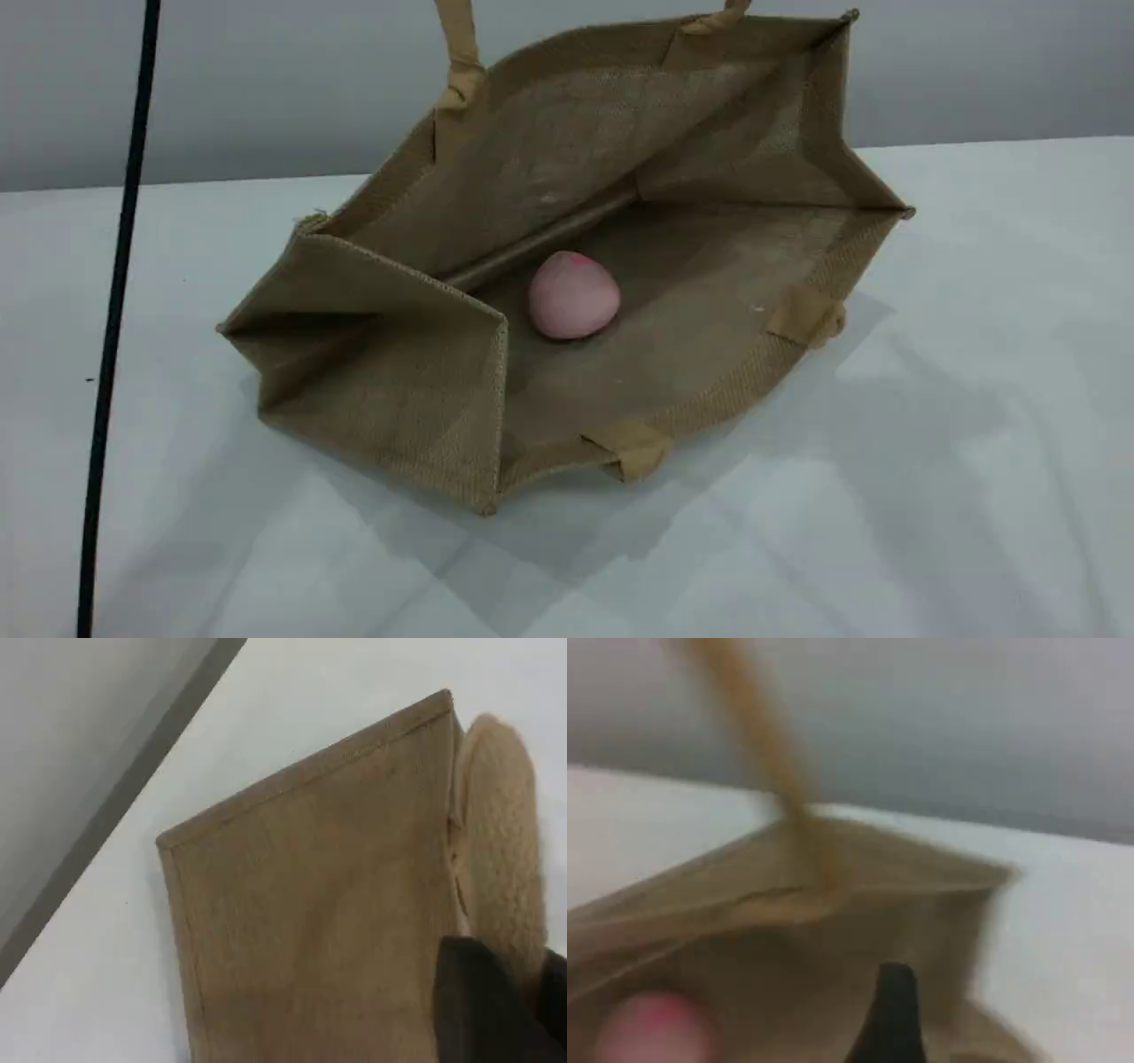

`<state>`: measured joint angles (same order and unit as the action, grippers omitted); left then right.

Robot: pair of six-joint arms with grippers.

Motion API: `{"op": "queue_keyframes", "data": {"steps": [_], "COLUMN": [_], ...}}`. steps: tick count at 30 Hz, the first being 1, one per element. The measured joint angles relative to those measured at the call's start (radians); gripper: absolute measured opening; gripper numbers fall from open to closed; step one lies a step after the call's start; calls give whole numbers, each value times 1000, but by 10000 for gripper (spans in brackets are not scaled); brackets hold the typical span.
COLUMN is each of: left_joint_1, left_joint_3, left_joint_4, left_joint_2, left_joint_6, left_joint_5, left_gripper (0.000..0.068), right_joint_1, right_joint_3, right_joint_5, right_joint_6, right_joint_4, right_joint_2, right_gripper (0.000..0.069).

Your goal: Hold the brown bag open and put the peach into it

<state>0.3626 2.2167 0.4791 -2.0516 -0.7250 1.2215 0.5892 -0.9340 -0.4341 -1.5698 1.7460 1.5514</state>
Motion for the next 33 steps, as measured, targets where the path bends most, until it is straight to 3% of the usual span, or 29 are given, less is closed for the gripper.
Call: {"op": "queue_keyframes", "data": {"steps": [5, 11, 20, 24, 29, 33], "left_joint_1": [0, 0, 0, -1, -1, -1], "left_joint_3": [0, 0, 0, 0, 0, -1], "left_joint_4": [0, 0, 1, -17, -106, -245], "left_joint_2": [0, 0, 2, 2, 32, 80], "left_joint_6": [0, 0, 23, 84, 199, 326], "left_joint_5": [0, 0, -2, -2, -1, 1], "left_gripper": [87, 120, 486, 542, 547, 547], "right_joint_1": [31, 31, 31, 31, 31, 31], "right_joint_3": [10, 10, 10, 10, 10, 10], "right_joint_5": [147, 157, 130, 182, 317, 440], "right_joint_6": [0, 0, 0, 0, 0, 0], "right_joint_4": [-4, -5, -2, -2, -5, -5], "right_joint_2": [0, 0, 0, 0, 0, -1], "right_gripper": [563, 563, 563, 563, 563, 563]}}
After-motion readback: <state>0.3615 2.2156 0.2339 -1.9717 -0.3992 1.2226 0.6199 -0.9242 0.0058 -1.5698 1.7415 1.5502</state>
